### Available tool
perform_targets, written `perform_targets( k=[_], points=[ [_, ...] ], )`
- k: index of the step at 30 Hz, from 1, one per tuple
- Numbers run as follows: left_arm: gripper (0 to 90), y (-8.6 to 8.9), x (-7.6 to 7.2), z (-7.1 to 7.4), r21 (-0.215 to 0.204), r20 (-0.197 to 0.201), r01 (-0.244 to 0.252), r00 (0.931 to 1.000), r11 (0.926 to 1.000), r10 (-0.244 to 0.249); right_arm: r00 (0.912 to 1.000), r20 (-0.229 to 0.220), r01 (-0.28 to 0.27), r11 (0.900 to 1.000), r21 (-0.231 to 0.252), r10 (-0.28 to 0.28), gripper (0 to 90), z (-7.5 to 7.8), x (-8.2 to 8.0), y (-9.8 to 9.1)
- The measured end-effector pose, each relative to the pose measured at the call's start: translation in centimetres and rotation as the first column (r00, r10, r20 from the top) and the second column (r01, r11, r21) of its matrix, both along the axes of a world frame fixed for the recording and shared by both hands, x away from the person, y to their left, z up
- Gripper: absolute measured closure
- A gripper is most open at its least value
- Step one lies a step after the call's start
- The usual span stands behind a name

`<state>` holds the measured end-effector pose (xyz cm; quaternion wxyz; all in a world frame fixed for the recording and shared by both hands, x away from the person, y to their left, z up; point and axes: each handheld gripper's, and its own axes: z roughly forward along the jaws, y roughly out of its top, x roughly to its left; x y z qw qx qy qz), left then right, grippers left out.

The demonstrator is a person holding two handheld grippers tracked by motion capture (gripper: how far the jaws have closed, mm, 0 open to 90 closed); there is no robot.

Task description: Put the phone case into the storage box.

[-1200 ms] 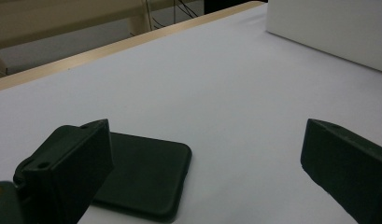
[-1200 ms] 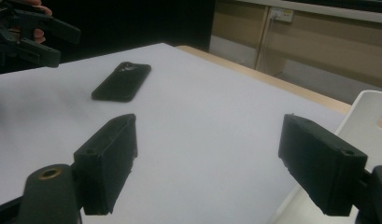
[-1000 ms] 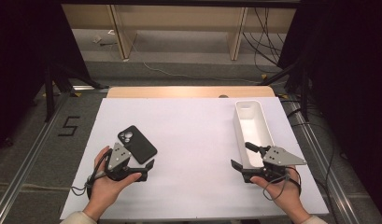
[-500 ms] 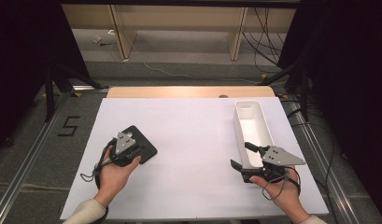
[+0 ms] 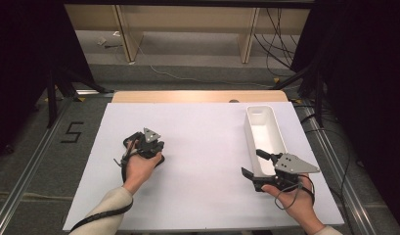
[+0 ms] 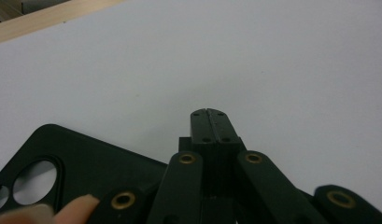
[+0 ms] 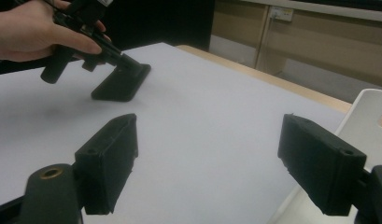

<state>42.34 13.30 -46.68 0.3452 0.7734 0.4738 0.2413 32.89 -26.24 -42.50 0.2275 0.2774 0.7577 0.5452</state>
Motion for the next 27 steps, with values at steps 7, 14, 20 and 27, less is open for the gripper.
perform_targets(
  k=[7, 14, 20, 27],
  points=[
    [89.7, -0.6, 1.1, -1.4, 0.036, -0.042, -0.022, 0.9988, 0.9991, 0.023, 1.0, 0.0, -0.002, 1.0, -0.002, 0.002, 21.4, 0.0, 0.0, 0.0],
    [89.7, -1.1, 1.1, -2.1, 0.059, -0.08, -0.005, 0.9967, 0.9983, 0.01, 1.0, 0.001, -0.005, 1.0, -0.005, 0.005, 21.4, 0.0, 0.0, 0.1],
    [89.7, -1.1, 0.9, -2.2, 0.076, -0.091, 0.004, 0.9959, 0.9971, 0.003, 1.0, -0.005, -0.009, 0.9999, -0.008, 0.009, 21.5, 0.0, 0.0, 0.1],
    [89.7, -0.9, 0.3, -2.0, 0.084, -0.118, 0.016, 0.993, 0.9963, -0.006, 0.9999, -0.005, -0.009, 0.9999, -0.009, 0.009, 21.8, -0.1, 0.0, 0.1]
  ],
)
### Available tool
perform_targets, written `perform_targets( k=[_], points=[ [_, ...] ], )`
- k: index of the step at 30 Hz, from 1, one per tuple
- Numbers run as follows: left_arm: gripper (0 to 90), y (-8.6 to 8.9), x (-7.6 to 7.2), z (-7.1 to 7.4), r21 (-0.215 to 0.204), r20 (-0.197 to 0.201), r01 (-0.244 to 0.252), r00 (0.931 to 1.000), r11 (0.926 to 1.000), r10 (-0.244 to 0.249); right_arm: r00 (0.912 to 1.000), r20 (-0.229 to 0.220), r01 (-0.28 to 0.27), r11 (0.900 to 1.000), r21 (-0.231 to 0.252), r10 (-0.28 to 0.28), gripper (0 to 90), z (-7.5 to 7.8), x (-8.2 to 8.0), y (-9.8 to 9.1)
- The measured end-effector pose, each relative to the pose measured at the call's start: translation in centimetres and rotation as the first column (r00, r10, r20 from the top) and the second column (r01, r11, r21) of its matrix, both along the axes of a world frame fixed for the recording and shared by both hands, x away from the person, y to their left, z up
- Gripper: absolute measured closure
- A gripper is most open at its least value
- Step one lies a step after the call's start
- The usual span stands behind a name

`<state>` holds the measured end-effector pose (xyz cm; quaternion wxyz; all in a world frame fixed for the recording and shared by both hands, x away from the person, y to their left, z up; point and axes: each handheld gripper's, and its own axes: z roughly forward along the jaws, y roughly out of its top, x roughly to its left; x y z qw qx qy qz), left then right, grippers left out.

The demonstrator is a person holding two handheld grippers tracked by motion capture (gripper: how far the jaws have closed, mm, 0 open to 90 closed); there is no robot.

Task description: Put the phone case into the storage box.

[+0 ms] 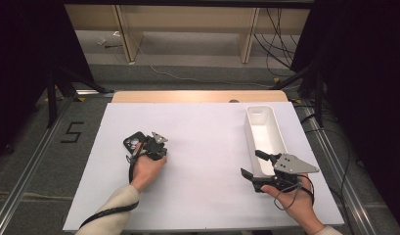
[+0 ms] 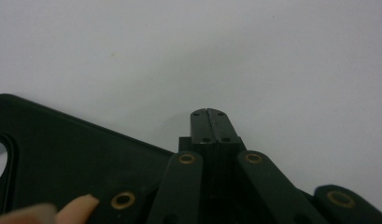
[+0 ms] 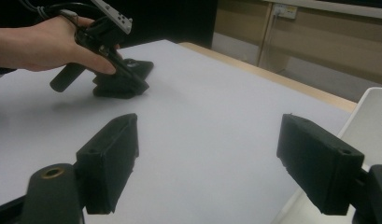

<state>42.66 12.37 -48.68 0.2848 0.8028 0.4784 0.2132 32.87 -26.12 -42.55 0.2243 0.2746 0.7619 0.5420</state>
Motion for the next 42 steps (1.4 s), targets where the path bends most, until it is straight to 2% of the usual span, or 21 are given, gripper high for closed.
perform_targets(
  k=[6, 12, 15, 24, 29, 34, 42],
  points=[
    [89.7, 0.6, -1.5, 0.2, 0.026, -0.017, 0.034, 0.9993, 0.9991, -0.033, 1.0, 0.0, -0.002, 1.0, -0.003, 0.002, 22.2, 0.0, 0.0, 0.0],
    [89.7, 1.1, -2.7, 0.3, 0.028, -0.039, 0.054, 0.9979, 0.9982, -0.053, 1.0, 0.003, -0.004, 1.0, -0.002, 0.004, 22.2, 0.0, -0.1, 0.1],
    [89.7, 2.1, -3.6, 0.4, 0.017, -0.065, 0.062, 0.996, 0.9979, -0.061, 1.0, 0.003, -0.004, 1.0, -0.001, 0.004, 22.2, 0.0, -0.1, 0.1],
    [89.6, 4.2, -5.3, 0.7, 0.017, -0.106, 0.057, 0.9928, 0.9982, -0.055, 1.0, 0.002, -0.005, 1.0, -0.001, 0.005, 22.3, 0.0, 0.0, 0.1],
    [89.6, 5.6, -5.9, 0.8, 0.014, -0.124, 0.031, 0.9919, 0.9994, -0.029, 1.0, 0.002, -0.004, 1.0, -0.004, 0.004, 22.3, 0.1, -0.1, 0.1],
    [89.6, 6.5, -6.3, 0.8, 0.029, -0.127, 0.009, 0.9918, 0.9995, -0.005, 1.0, 0.002, -0.005, 1.0, 0.001, 0.005, 22.4, 0.0, -0.1, 0.1],
    [89.6, 6.9, -6.6, 0.9, 0.045, -0.127, 0.005, 0.9919, 0.999, 0.001, 1.0, -0.001, -0.008, 1.0, -0.001, 0.008, 22.4, 0.1, -0.1, 0.2]
  ],
)
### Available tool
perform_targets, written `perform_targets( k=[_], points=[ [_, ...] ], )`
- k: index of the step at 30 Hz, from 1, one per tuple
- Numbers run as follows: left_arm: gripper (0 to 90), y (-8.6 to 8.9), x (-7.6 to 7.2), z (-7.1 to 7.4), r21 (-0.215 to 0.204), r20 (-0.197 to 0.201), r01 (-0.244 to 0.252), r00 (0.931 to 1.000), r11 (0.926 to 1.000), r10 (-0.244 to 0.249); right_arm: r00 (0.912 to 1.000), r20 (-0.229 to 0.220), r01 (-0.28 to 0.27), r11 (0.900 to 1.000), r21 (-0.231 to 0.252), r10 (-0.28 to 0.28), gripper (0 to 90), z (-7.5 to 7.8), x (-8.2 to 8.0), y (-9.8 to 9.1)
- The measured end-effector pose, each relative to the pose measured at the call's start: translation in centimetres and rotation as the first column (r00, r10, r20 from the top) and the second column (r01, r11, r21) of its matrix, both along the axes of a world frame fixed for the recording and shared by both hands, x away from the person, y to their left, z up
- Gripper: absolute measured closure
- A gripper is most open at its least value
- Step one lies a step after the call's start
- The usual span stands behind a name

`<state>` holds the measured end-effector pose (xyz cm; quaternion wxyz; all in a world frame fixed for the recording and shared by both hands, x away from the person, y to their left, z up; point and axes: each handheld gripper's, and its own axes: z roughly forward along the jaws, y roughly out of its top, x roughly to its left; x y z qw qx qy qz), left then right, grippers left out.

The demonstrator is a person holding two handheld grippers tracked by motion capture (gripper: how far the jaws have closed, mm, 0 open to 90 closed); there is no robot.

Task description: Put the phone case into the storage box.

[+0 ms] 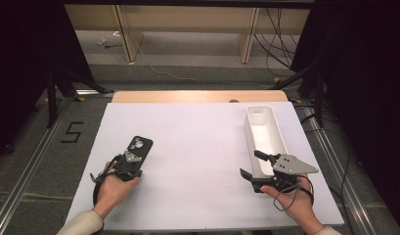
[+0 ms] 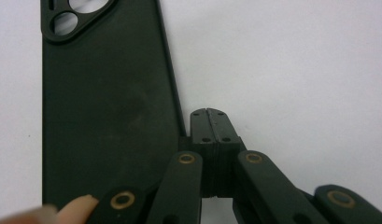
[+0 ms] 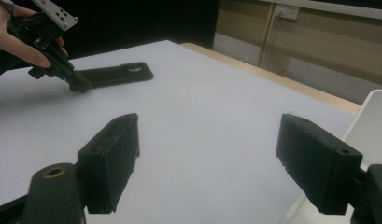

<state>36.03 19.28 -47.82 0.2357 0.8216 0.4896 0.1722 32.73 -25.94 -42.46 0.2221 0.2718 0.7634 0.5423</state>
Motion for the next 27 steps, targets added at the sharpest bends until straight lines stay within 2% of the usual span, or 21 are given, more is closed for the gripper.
perform_targets(
  k=[10, 15, 16, 17, 18, 20, 21, 22, 23, 25, 26, 27],
  points=[
    [88.5, 0.5, -0.3, 0.1, 0.002, -0.008, 0.003, 1.0, 1.0, -0.003, 1.0, 0.001, -0.001, 1.0, 0.002, 0.001, 22.4, 0.1, -0.1, 0.0],
    [80.4, 0.4, -0.3, 0.4, -0.017, -0.01, 0.014, 0.9999, 0.9998, -0.014, 1.0, -0.002, -0.004, 1.0, 0.003, 0.004, 22.4, 0.0, 0.0, 0.0],
    [77.3, 0.3, -0.4, 1.0, -0.021, 0.011, 0.02, 0.9997, 0.9996, -0.02, 1.0, 0.0, -0.003, 1.0, 0.003, 0.003, 22.4, 0.0, 0.0, 0.0],
    [73.4, 0.3, -0.4, 1.0, -0.021, 0.011, 0.02, 0.9997, 0.9996, -0.02, 1.0, 0.001, -0.003, 1.0, 0.002, 0.003, 22.4, 0.0, 0.0, 0.0],
    [68.2, 0.1, -0.5, 1.8, -0.014, 0.038, 0.014, 0.9992, 0.9998, -0.013, 1.0, 0.002, -0.004, 1.0, 0.002, 0.004, 22.4, 0.0, 0.0, 0.0],
    [53.4, 0.0, -0.5, 2.1, -0.001, 0.039, 0.007, 0.9992, 1.0, -0.007, 1.0, 0.002, -0.005, 1.0, 0.001, 0.005, 22.4, 0.0, 0.0, 0.0],
    [46.5, -0.1, -0.5, 2.3, 0.005, 0.052, 0.001, 0.9987, 1.0, -0.001, 1.0, 0.003, -0.006, 1.0, 0.0, 0.006, 22.4, 0.0, 0.0, 0.0],
    [37.9, -0.2, -0.3, 2.7, 0.033, 0.071, -0.005, 0.9975, 0.9995, 0.003, 1.0, 0.003, -0.006, 1.0, -0.001, 0.006, 22.4, 0.0, 0.0, 0.1],
    [28.5, -0.2, -0.3, 2.7, 0.033, 0.071, -0.005, 0.9975, 0.9995, 0.003, 1.0, 0.004, -0.006, 1.0, 0.0, 0.006, 22.4, 0.0, 0.0, 0.1],
    [16.0, -0.1, 0.1, 2.9, 0.056, 0.081, -0.027, 0.9965, 0.9981, 0.022, 1.0, 0.003, -0.006, 1.0, 0.001, 0.006, 22.4, 0.0, 0.0, 0.1],
    [11.0, 0.3, 0.8, 3.2, 0.072, 0.103, -0.062, 0.9932, 0.9955, 0.055, 1.0, 0.0, -0.006, 1.0, 0.001, 0.006, 22.4, 0.0, 0.0, 0.1],
    [5.3, 0.3, 0.8, 3.2, 0.072, 0.103, -0.062, 0.9932, 0.9955, 0.055, 1.0, 0.0, -0.006, 1.0, 0.001, 0.006, 22.4, 0.0, 0.0, 0.1]
  ],
)
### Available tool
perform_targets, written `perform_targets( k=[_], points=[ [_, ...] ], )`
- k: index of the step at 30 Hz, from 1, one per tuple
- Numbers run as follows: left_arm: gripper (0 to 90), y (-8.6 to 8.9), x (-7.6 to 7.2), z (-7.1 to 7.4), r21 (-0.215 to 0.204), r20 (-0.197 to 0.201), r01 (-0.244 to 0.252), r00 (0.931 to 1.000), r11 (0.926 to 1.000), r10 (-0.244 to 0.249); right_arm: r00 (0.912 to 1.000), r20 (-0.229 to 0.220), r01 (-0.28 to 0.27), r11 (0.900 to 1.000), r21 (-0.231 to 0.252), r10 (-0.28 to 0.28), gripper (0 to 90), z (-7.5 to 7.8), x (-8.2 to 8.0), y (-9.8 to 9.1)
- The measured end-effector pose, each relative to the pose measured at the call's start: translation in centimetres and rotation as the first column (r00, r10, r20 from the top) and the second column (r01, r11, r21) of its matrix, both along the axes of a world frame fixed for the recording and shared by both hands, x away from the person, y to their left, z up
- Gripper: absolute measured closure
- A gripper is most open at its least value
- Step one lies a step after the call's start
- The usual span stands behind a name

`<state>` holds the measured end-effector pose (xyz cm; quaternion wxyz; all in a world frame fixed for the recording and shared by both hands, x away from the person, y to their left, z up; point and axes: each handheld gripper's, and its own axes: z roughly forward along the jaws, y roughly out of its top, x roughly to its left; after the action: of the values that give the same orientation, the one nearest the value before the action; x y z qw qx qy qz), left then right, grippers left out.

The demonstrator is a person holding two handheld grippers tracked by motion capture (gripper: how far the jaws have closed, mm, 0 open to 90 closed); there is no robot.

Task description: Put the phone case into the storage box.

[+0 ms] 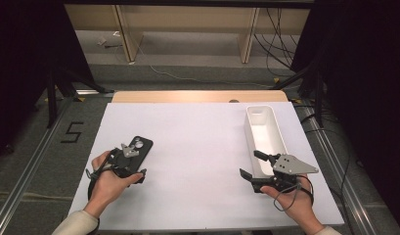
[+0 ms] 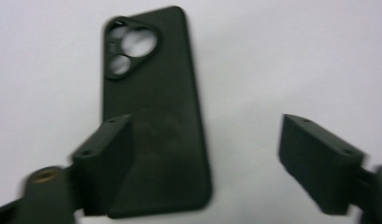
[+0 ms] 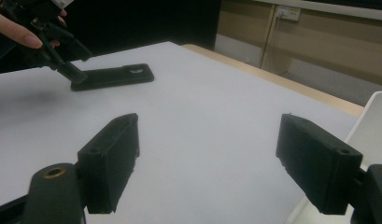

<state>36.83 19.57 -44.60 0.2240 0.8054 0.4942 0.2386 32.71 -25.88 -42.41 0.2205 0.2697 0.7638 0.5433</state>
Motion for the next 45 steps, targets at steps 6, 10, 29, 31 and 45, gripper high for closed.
perform_targets(
  k=[6, 10, 29, 31, 45],
  points=[
    [0.0, 0.9, 1.8, 0.2, -0.047, -0.003, -0.027, 0.9996, 0.9985, 0.027, 1.0, -0.001, 0.002, 1.0, 0.001, -0.002, 22.4, 0.0, 0.0, 0.0],
    [0.0, 1.3, 3.3, -0.1, -0.053, -0.034, -0.019, 0.9993, 0.9984, 0.018, 1.0, 0.004, 0.003, 1.0, 0.003, -0.003, 22.4, 0.0, 0.1, 0.0],
    [0.9, 1.6, 7.1, -2.3, 0.005, -0.262, -0.025, 0.9646, 0.9997, 0.026, 0.9999, 0.008, 0.007, 1.0, 0.003, -0.007, 22.4, 0.0, 0.1, -0.1],
    [1.0, 1.6, 7.2, -2.3, 0.01, -0.264, -0.028, 0.964, 0.9995, 0.03, 1.0, 0.006, 0.005, 1.0, 0.003, -0.005, 22.4, 0.1, 0.1, -0.1],
    [4.2, 1.6, 7.7, -3.0, 0.003, -0.282, -0.044, 0.9585, 0.999, 0.043, 1.0, 0.006, 0.005, 1.0, 0.0, -0.005, 22.4, 0.0, 0.1, -0.1]
  ],
)
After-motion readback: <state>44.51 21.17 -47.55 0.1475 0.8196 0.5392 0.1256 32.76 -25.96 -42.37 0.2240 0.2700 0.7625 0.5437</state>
